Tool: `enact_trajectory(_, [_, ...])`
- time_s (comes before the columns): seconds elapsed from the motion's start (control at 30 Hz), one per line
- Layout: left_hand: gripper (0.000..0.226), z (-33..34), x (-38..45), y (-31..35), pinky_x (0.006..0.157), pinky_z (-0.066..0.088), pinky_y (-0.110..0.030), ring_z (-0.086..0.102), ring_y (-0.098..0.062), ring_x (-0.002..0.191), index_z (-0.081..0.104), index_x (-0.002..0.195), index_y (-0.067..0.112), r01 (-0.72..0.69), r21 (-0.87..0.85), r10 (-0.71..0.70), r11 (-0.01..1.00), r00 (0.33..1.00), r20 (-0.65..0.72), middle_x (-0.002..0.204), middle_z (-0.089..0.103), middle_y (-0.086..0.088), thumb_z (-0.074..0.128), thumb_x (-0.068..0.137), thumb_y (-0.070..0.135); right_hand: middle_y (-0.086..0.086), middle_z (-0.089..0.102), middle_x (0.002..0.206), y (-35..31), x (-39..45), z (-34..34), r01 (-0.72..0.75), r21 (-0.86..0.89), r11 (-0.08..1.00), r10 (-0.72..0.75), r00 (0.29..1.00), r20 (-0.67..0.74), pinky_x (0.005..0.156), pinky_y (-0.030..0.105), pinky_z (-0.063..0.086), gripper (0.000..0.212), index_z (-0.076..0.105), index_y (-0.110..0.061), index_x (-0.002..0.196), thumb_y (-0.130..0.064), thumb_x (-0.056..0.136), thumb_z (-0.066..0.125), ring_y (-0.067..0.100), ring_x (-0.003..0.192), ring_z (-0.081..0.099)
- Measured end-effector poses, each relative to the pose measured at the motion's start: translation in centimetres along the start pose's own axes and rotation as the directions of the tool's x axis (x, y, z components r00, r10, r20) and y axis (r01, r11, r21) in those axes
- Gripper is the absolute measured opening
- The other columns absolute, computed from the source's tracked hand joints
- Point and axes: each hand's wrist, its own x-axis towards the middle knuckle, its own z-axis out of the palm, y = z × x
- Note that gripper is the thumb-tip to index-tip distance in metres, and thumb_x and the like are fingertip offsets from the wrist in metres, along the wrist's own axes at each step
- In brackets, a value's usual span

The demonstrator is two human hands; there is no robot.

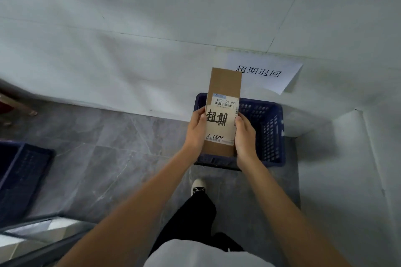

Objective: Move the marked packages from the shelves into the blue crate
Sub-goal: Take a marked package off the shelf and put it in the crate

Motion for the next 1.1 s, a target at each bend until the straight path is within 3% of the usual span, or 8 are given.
enact_trajectory(0.17, [0.034,1.2,6.1,-1.3,0.068,0.053,-0.022,0.064,-0.01,0.089,0.043,0.134,0.023,0.098,0.117,-0.102,0.988,0.994,0.027,0.106,0.065,0.002,0.03,0.103,0.021,0.0,0.068,0.113,1.6,5.9,1.0,-0.078,-0.097,0.992,0.077,0.997,-0.011,0.08,0.027,0.054,0.033,0.061,-0.022,0.126,-0.021,0.103,0.038,0.008,0.093,0.065])
enact_trajectory(0.3, [0.037,2.0,9.8,-3.5,0.083,0.057,-0.038,0.064,-0.023,0.101,0.043,0.136,0.013,0.198,0.177,-0.204,0.964,0.979,0.015,0.117,0.064,-0.01,0.027,0.103,0.015,0.002,0.066,0.121,4.0,9.7,1.4,-0.179,-0.195,0.964,0.187,0.982,0.025,0.094,0.041,0.053,0.037,0.058,-0.023,0.134,-0.023,0.103,0.038,0.018,0.105,0.064])
enact_trajectory(0.43, [0.037,2.6,12.6,-6.3,0.084,0.056,-0.042,0.064,-0.027,0.102,0.043,0.136,0.012,0.313,0.23,-0.315,0.922,0.949,-0.025,0.119,0.063,-0.013,0.029,0.102,0.012,0.007,0.062,0.129,6.6,12.6,1.4,-0.302,-0.312,0.901,0.338,0.939,0.068,0.099,0.047,0.049,0.038,0.052,-0.023,0.14,-0.025,0.103,0.04,0.025,0.113,0.06])
enact_trajectory(0.67, [0.042,3.2,19.3,-10.4,0.085,0.055,-0.043,0.064,-0.026,0.101,0.033,0.143,0.015,0.356,0.25,-0.355,0.901,0.934,-0.049,0.123,0.062,-0.01,0.027,0.102,0.008,0.001,0.06,0.129,10.7,18.3,2.8,-0.419,-0.27,0.867,0.466,0.873,0.144,0.098,0.041,0.051,0.039,0.048,-0.023,0.142,-0.018,0.104,0.039,0.019,0.109,0.059])
enact_trajectory(0.77, [0.046,3.3,22.3,-12.7,0.091,0.053,-0.045,0.061,-0.028,0.109,0.03,0.146,0.018,0.353,0.257,-0.358,0.9,0.933,-0.031,0.129,0.059,-0.01,0.027,0.101,0.008,-0.001,0.06,0.124,12.8,20.8,3.8,-0.419,-0.25,0.873,0.467,0.867,0.176,0.084,0.03,0.052,0.04,0.049,-0.023,0.141,-0.013,0.104,0.037,0.017,0.106,0.059])
enact_trajectory(0.87, [0.047,3.2,24.8,-15.2,0.1,0.046,-0.032,0.054,-0.025,0.122,0.035,0.145,0.019,0.29,0.308,-0.297,0.906,0.955,-0.024,0.136,0.053,-0.009,0.03,0.1,0.004,-0.002,0.059,0.122,15.5,23.5,4.6,-0.423,-0.267,0.866,0.474,0.865,0.166,0.075,0.022,0.049,0.04,0.05,-0.023,0.139,-0.012,0.103,0.038,0.015,0.101,0.058])
enact_trajectory(0.97, [0.046,3.2,27.2,-19.1,0.099,0.041,-0.025,0.051,-0.024,0.126,0.038,0.143,0.019,0.266,0.324,-0.28,0.908,0.96,-0.004,0.139,0.051,-0.008,0.032,0.1,0.003,-0.003,0.059,0.122,19.6,25.7,4.9,-0.425,-0.287,0.859,0.478,0.865,0.15,0.074,0.021,0.048,0.04,0.051,-0.023,0.138,-0.012,0.103,0.037,0.015,0.103,0.058])
enact_trajectory(1.1, [0.047,2.9,30.1,-25.2,0.084,0.054,-0.037,0.061,-0.026,0.107,0.029,0.148,0.026,0.4,0.28,-0.4,0.873,0.914,-0.06,0.132,0.057,-0.009,0.027,0.104,0.011,0.001,0.061,0.126,26.0,28.7,5.8,-0.409,-0.336,0.848,0.48,0.862,0.163,0.08,0.024,0.05,0.041,0.052,-0.022,0.138,-0.01,0.102,0.036,0.015,0.102,0.059])
